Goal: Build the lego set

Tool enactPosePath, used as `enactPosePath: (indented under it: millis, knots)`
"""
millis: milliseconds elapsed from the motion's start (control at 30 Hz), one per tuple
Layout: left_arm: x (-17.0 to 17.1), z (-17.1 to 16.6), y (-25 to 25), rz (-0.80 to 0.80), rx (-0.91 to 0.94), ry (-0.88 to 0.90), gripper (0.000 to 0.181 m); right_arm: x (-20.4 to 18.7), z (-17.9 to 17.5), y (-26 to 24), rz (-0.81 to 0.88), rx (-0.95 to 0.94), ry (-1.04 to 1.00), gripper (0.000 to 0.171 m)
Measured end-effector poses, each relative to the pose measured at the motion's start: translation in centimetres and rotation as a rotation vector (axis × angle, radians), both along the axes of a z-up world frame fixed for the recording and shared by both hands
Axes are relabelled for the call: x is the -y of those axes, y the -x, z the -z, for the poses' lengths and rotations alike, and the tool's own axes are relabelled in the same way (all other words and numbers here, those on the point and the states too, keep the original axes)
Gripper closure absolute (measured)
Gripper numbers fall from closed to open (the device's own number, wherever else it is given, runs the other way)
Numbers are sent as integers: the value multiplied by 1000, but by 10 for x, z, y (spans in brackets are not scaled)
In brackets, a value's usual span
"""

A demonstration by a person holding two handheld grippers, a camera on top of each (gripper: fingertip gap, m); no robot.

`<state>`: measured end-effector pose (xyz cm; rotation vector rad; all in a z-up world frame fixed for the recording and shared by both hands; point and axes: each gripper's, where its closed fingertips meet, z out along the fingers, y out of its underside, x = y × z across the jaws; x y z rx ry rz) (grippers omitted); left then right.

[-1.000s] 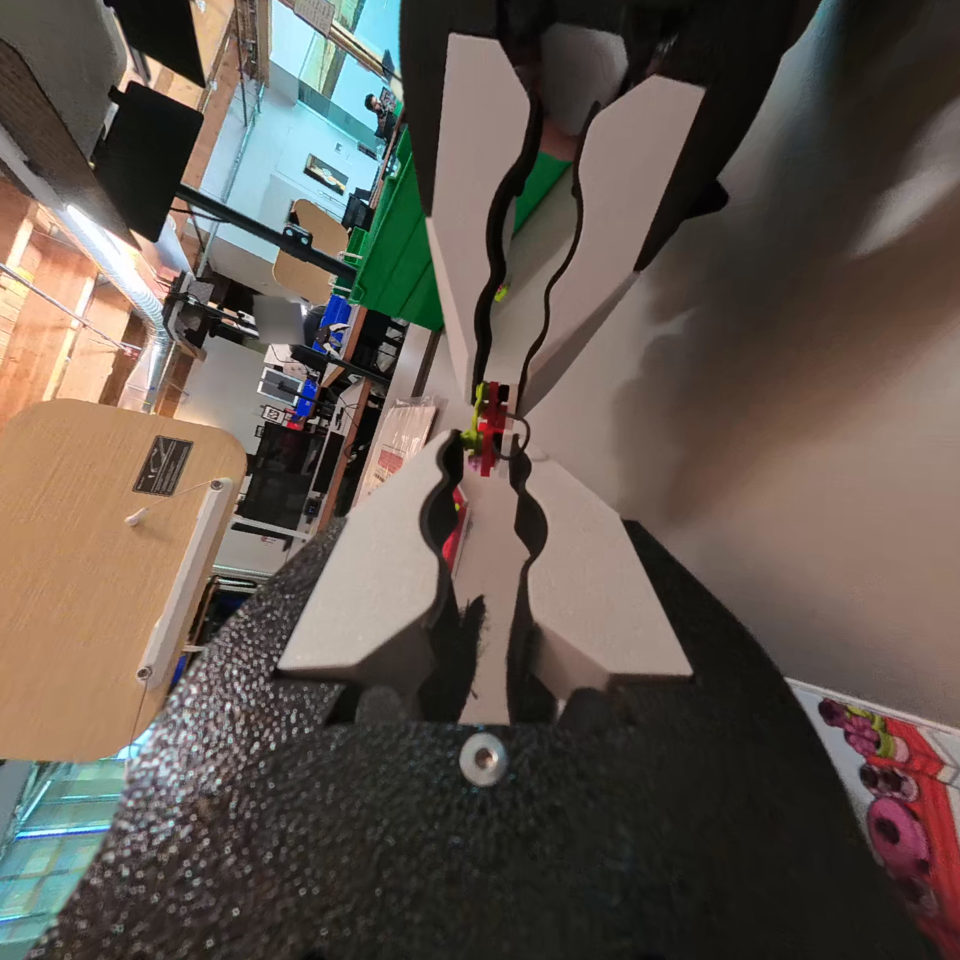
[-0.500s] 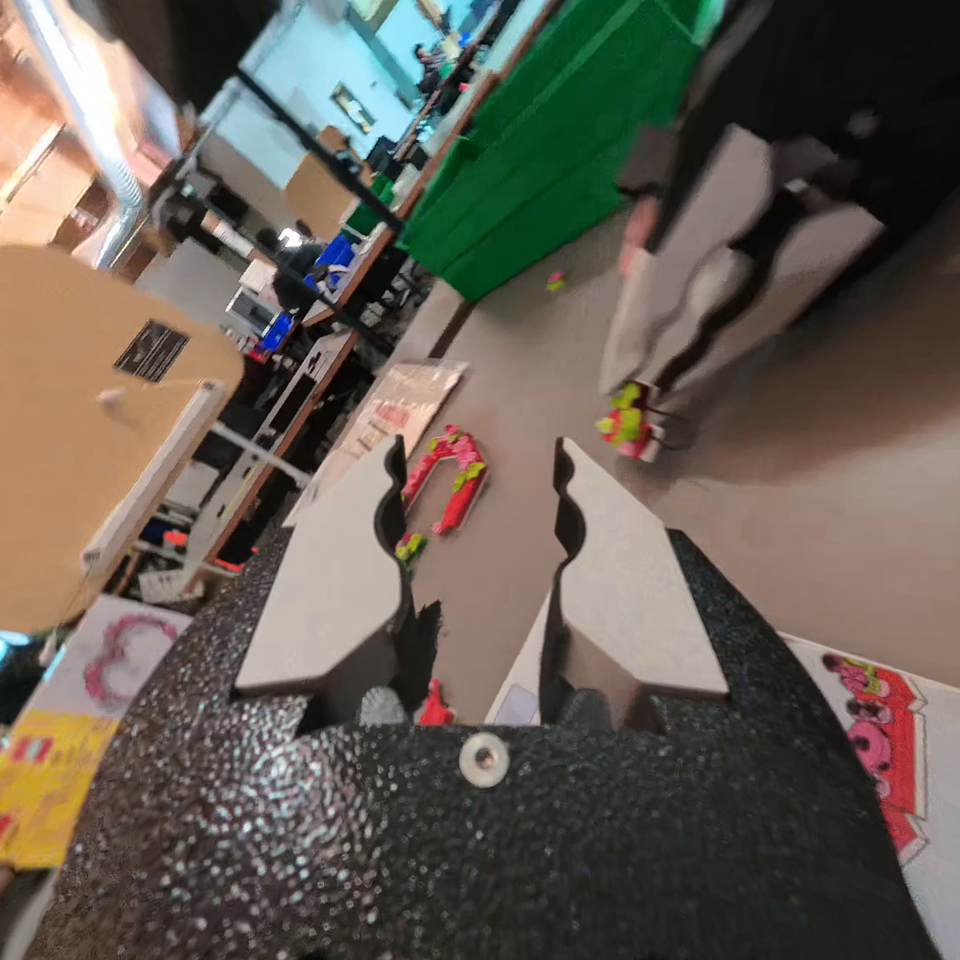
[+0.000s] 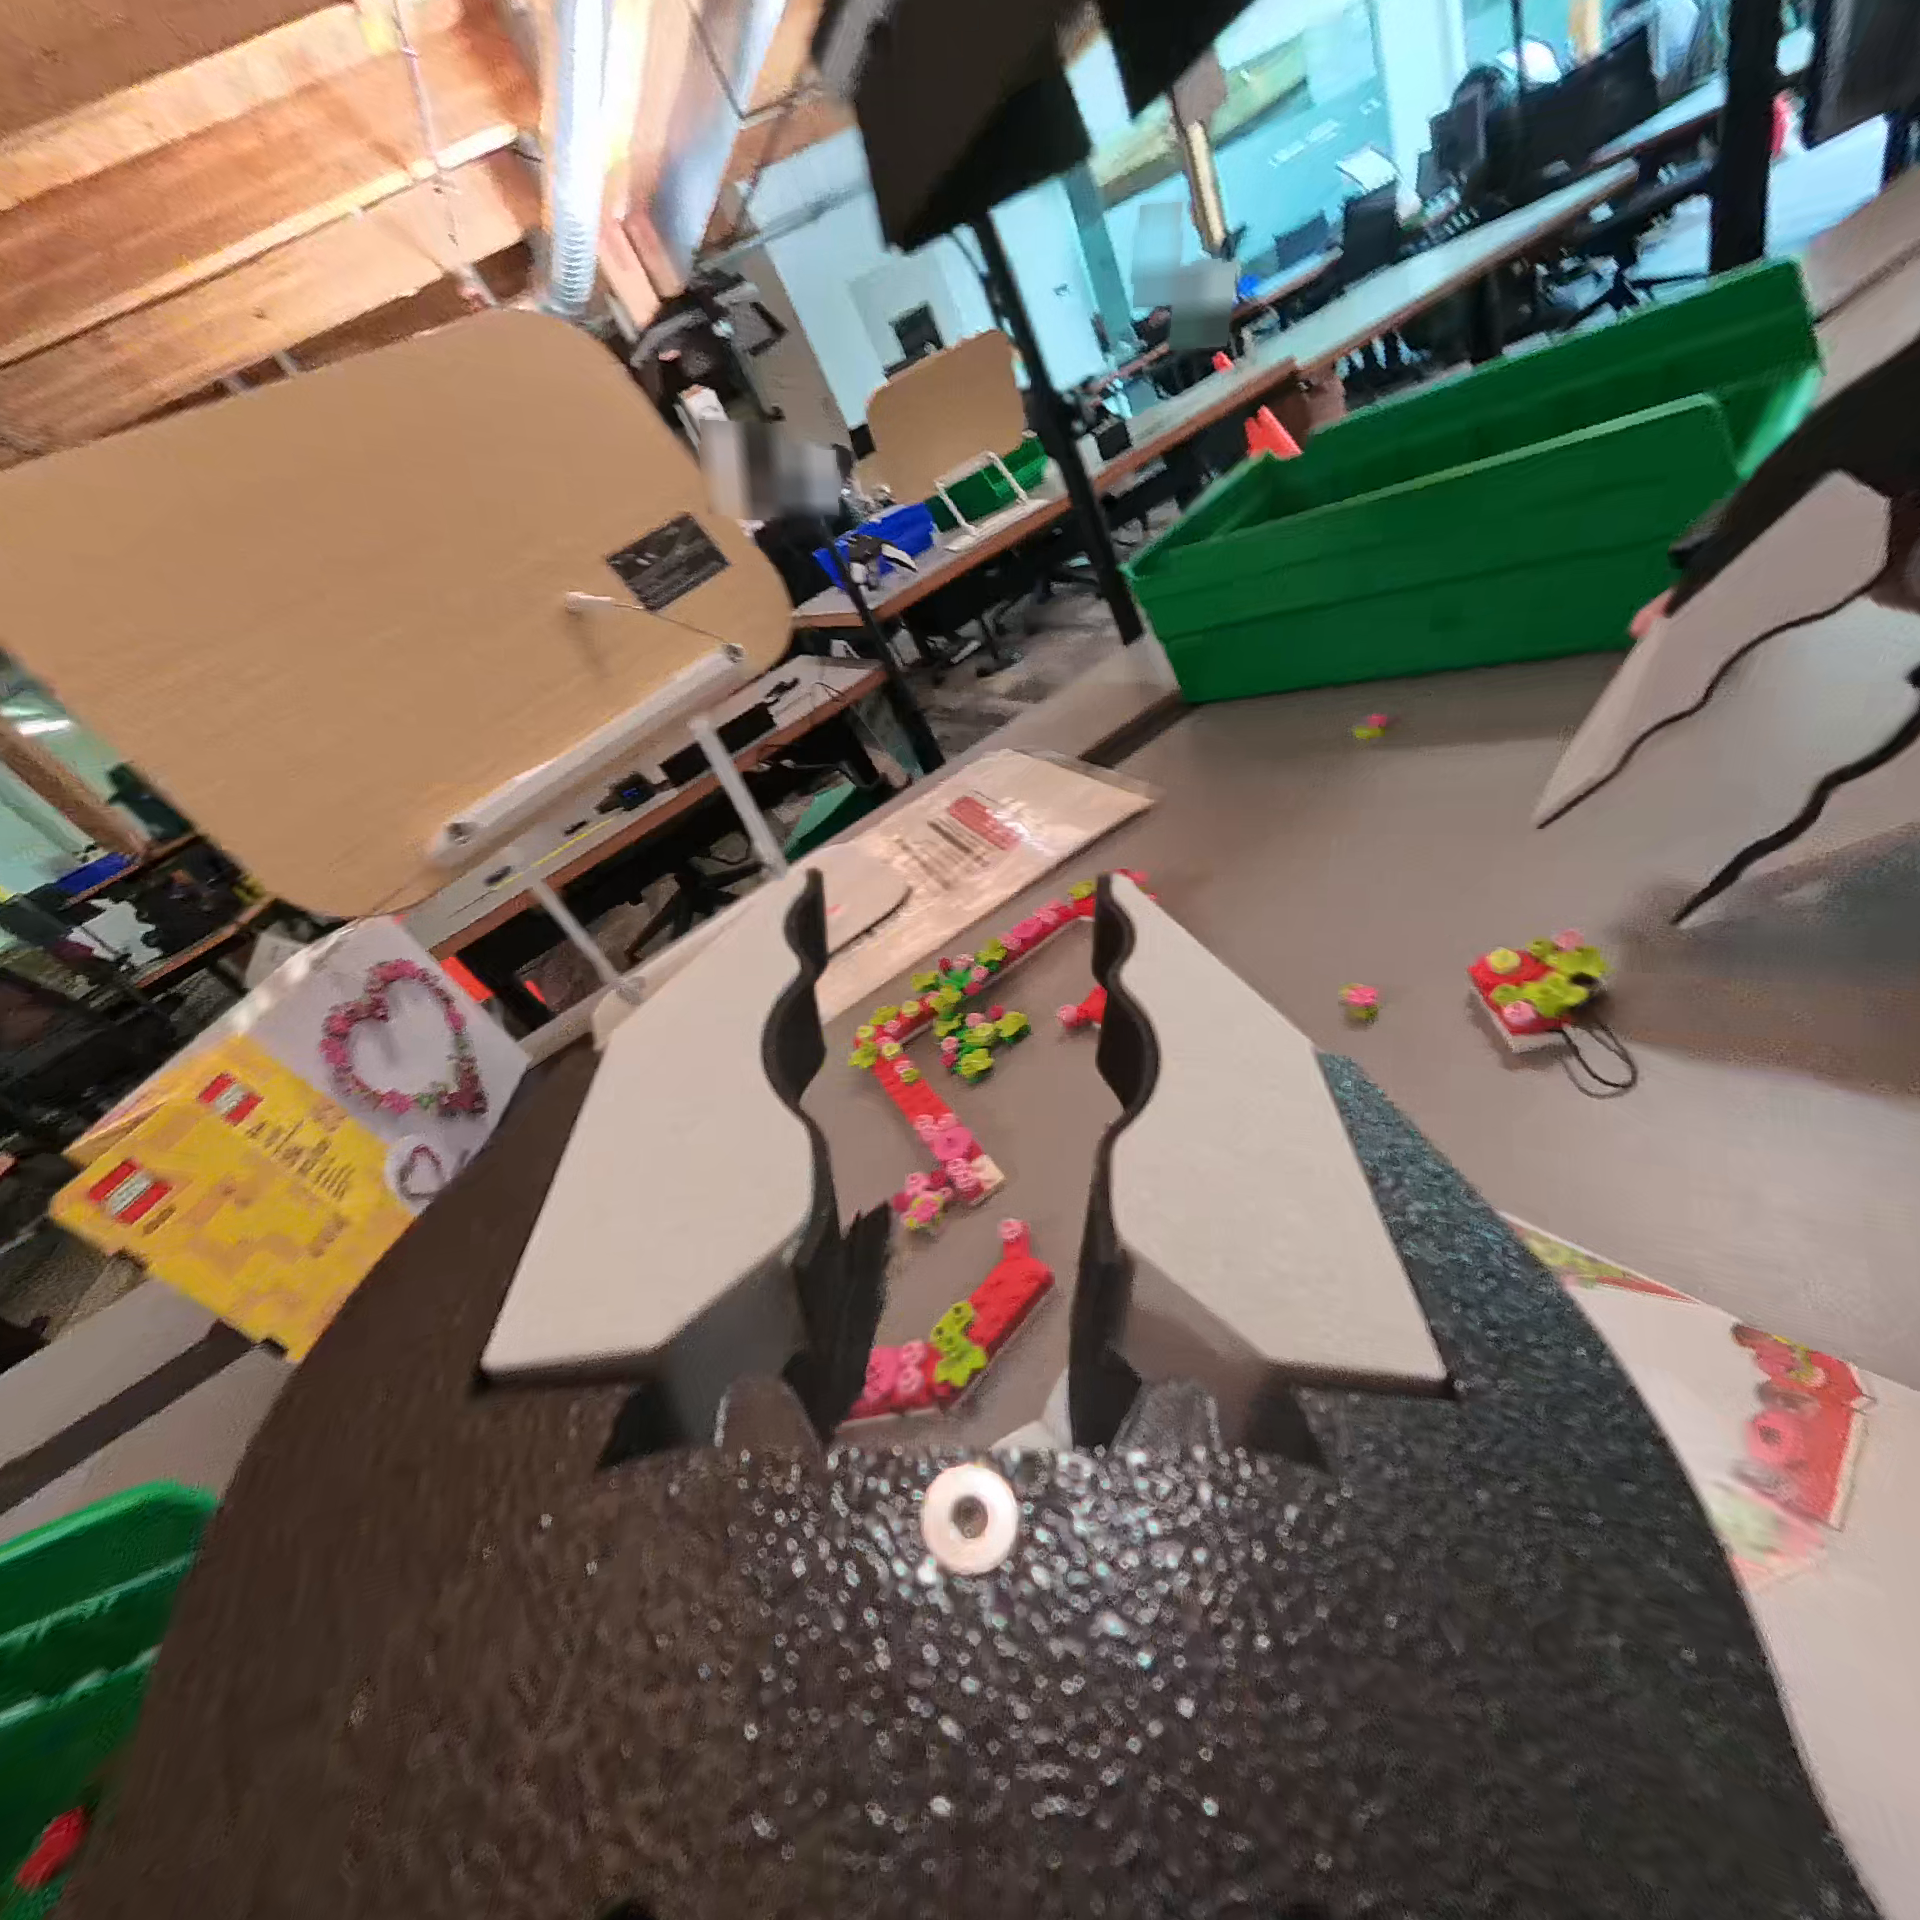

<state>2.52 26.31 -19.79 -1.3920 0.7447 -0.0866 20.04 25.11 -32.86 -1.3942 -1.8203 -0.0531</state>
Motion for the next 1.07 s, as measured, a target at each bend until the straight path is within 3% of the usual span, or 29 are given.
enactPosePath:
  millis: [133, 233, 367, 600, 833, 1067]
  knots:
    - [-4, -28, 49, -103, 98, -81, 131, -19, -40, -8, 127, -454, -11, 129]
    - [-11, -51, 81, -146, 138, -164, 134, -34, -69, -25, 218, -757, -135, 136]
    - [-31, -61, 97, -88, 192, -176, 136, -59, -73, -47, 374, -731, -301, 141]
    - [-62, -46, 118, -1, 285, -219, 140, -83, -75, -44, 488, -825, -239, 144]
    - [-36, -39, 120, -9, 252, -434, 145, -99, -72, -25, 506, -760, -293, 150]
    - [-52, -10, 115, 2, 219, -367, 150, -104, -69, -22, 538, -660, -328, 151]
